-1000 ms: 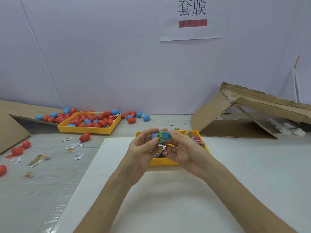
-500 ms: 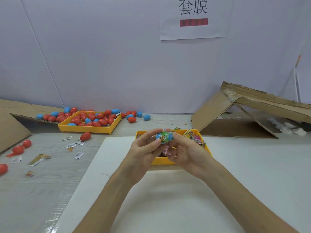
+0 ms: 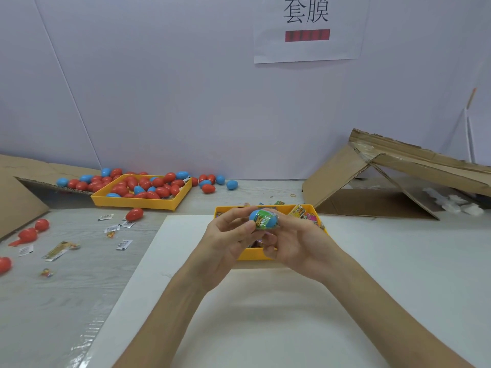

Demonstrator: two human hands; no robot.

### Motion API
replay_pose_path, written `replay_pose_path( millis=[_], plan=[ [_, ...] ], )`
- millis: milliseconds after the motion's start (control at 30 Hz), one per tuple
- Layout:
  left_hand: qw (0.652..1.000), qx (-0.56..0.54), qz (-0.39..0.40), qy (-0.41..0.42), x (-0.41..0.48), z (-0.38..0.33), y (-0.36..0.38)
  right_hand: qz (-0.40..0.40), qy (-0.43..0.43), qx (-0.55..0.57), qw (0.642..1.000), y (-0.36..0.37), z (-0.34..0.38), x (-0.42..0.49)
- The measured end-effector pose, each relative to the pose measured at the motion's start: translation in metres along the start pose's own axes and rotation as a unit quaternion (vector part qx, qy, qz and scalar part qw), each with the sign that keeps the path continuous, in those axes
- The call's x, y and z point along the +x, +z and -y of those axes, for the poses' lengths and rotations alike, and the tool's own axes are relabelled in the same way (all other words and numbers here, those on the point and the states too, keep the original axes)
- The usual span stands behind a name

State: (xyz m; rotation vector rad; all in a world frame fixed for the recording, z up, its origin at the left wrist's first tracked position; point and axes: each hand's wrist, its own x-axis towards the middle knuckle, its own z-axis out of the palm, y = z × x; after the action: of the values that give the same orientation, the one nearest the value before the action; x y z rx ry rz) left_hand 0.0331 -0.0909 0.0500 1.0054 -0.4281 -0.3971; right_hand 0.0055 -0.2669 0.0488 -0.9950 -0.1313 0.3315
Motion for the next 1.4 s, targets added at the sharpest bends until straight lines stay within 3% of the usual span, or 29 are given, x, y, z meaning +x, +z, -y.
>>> replay_pose_path(
  millis=[267,567,1133,1233,1400],
  plan=[
    [1.0,-0.005,0.003,-0.023,-0.001,0.001,0.0,0.007,0.018,0.048,0.999,-0.001,0.0,0.0],
    [0.998,0.007,0.057,-0.029,-0.003,-0.001,0.0,0.031,-0.015,-0.027,0.999,-0.002,-0.003,0.001],
    [0.997,0.053,0.029,-0.041,-0.002,0.001,-0.006,0.015,0.04,0.032,0.999,-0.006,0.0,0.001],
    [0.998,0.041,0.024,-0.038,-0.002,0.002,-0.003,-0.015,0.031,0.012,0.999,-0.001,-0.004,0.002],
    [0.999,0.002,0.015,-0.048,0.001,0.007,0.002,-0.149,-0.027,-0.01,0.988,0.005,-0.007,0.009]
  ],
)
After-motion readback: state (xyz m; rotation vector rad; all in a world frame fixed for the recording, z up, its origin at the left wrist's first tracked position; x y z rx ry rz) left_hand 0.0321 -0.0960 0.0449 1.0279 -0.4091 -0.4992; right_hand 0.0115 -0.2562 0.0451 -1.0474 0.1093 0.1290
